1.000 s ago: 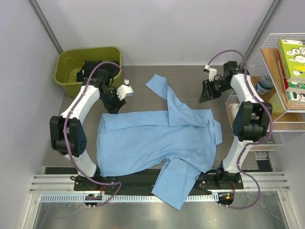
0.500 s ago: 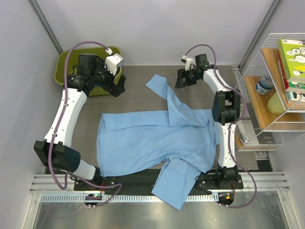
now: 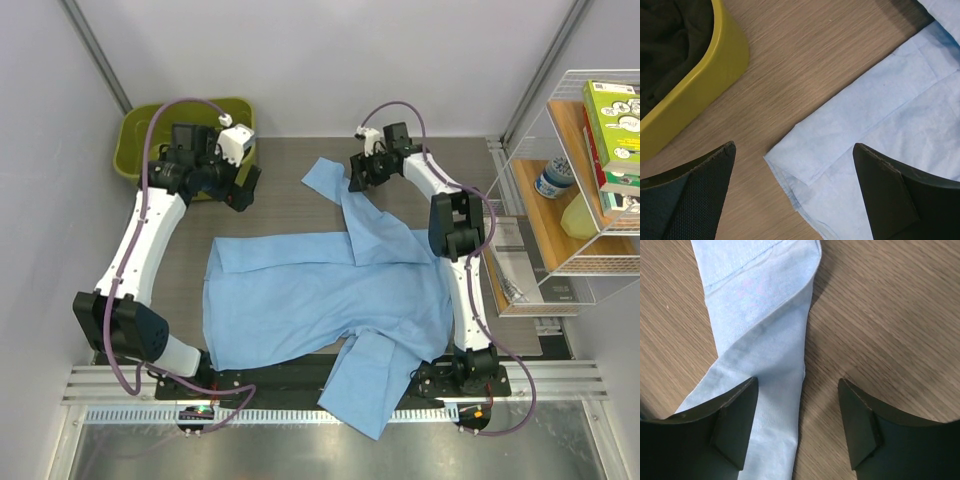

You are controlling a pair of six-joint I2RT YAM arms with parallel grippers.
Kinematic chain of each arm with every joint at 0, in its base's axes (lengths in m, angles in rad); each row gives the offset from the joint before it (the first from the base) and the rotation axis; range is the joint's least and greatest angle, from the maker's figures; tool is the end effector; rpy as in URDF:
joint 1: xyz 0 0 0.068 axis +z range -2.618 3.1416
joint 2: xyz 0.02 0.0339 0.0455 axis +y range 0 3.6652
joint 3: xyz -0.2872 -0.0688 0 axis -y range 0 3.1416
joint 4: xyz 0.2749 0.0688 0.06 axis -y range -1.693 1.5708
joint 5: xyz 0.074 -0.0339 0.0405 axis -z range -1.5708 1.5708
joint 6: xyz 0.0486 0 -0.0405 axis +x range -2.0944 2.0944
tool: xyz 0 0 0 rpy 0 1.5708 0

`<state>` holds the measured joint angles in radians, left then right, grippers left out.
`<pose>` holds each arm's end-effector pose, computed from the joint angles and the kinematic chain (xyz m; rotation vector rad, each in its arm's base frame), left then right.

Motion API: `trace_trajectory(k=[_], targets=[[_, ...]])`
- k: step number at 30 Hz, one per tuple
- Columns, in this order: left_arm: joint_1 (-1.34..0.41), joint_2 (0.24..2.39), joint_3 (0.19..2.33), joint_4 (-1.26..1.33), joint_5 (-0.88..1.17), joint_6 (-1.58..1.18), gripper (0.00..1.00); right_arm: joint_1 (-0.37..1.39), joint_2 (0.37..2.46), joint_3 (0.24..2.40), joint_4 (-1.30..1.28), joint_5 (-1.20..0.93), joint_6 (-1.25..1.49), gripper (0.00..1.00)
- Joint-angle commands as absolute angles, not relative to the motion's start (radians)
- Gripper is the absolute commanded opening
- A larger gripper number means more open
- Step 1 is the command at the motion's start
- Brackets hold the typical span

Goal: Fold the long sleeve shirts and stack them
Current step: Fold the shirt

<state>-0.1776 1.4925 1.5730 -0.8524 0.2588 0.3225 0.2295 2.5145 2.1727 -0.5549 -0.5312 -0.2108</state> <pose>0.3457 -0.0747 0.3973 0.6971 2.2148 -0.2300 0.5826 0.1614 0.1559 -0.7465 2.2895 0.6599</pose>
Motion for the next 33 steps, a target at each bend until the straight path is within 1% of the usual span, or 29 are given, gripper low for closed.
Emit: trace_trajectory(k=[1, 2, 4, 6, 7, 10, 11, 12, 13, 15, 17, 18, 19, 21, 22, 24, 25, 27, 28, 29, 30, 31, 33], targets=[[-0.183, 1.506, 1.606, -0.879, 0.227, 0.261, 1.00, 0.279, 2.461, 2.080, -0.538, -0.491, -0.310, 0.68], [-0.183, 1.517, 1.620, -0.885, 0.229, 0.247, 1.00, 0.282, 2.442, 2.065, -0.538, -0.489, -0.319, 0.66], [-0.181, 1.537, 1.637, -0.897, 0.253, 0.206, 1.00, 0.293, 2.425, 2.043, -0.538, -0.502, -0.331, 0.45], [-0.179, 1.558, 1.651, -0.879, 0.282, 0.169, 1.00, 0.291, 2.399, 2.033, -0.548, -0.517, -0.330, 0.18], [-0.179, 1.563, 1.651, -0.862, 0.290, 0.117, 1.00, 0.293, 2.389, 2.033, -0.555, -0.531, -0.330, 0.01], [-0.178, 1.577, 1.677, -0.842, 0.301, 0.060, 1.00, 0.293, 2.280, 1.993, -0.557, -0.549, -0.337, 0.01], [-0.179, 1.578, 1.683, -0.835, 0.285, 0.048, 1.00, 0.293, 2.246, 1.976, -0.557, -0.548, -0.360, 0.01], [-0.179, 1.580, 1.686, -0.827, 0.260, 0.040, 1.00, 0.299, 2.170, 1.956, -0.558, -0.543, -0.377, 0.01], [-0.178, 1.583, 1.693, -0.828, 0.203, 0.023, 1.00, 0.304, 2.136, 1.913, -0.564, -0.531, -0.403, 0.01], [-0.172, 1.595, 1.721, -0.837, 0.183, 0.005, 1.00, 0.327, 2.029, 1.856, -0.607, -0.514, -0.500, 0.01], [-0.167, 1.595, 1.727, -0.853, 0.228, 0.017, 1.00, 0.348, 1.961, 1.746, -0.673, -0.499, -0.573, 0.01], [-0.167, 1.589, 1.721, -0.853, 0.238, 0.023, 1.00, 0.376, 1.927, 1.699, -0.692, -0.492, -0.653, 0.01], [-0.167, 1.583, 1.701, -0.851, 0.250, 0.026, 1.00, 0.388, 1.866, 1.602, -0.713, -0.488, -0.690, 0.01], [-0.167, 1.563, 1.674, -0.842, 0.278, 0.035, 1.00, 0.432, 1.807, 1.502, -0.774, -0.486, -0.786, 0.01], [-0.166, 1.557, 1.645, -0.841, 0.291, 0.046, 1.00, 0.449, 1.777, 1.411, -0.791, -0.486, -0.817, 0.01], [-0.167, 1.539, 1.612, -0.836, 0.327, 0.064, 1.00, 0.488, 1.694, 1.320, -0.827, -0.483, -0.870, 0.01], [-0.167, 1.525, 1.583, -0.835, 0.333, 0.066, 1.00, 0.533, 1.671, 1.236, -0.830, -0.479, -0.909, 0.01], [-0.167, 1.513, 1.554, -0.848, 0.368, 0.066, 1.00, 0.586, 1.603, 1.163, -0.844, -0.469, -0.952, 0.01], [-0.167, 1.497, 1.522, -0.854, 0.386, 0.069, 1.00, 0.632, 1.583, 1.099, -0.839, -0.462, -0.977, 0.04], [-0.167, 1.490, 1.503, -0.857, 0.405, 0.074, 1.00, 0.658, 1.544, 1.073, -0.830, -0.454, -0.985, 0.10], [-0.167, 1.480, 1.487, -0.865, 0.454, 0.080, 1.00, 0.672, 1.528, 1.053, -0.827, -0.445, -0.989, 0.30], [-0.167, 1.470, 1.450, -0.861, 0.477, 0.080, 1.00, 0.683, 1.510, 1.030, -0.824, -0.446, -0.988, 0.37], [-0.169, 1.465, 1.416, -0.829, 0.511, 0.065, 1.00, 0.681, 1.461, 1.029, -0.804, -0.437, -0.954, 0.48]])
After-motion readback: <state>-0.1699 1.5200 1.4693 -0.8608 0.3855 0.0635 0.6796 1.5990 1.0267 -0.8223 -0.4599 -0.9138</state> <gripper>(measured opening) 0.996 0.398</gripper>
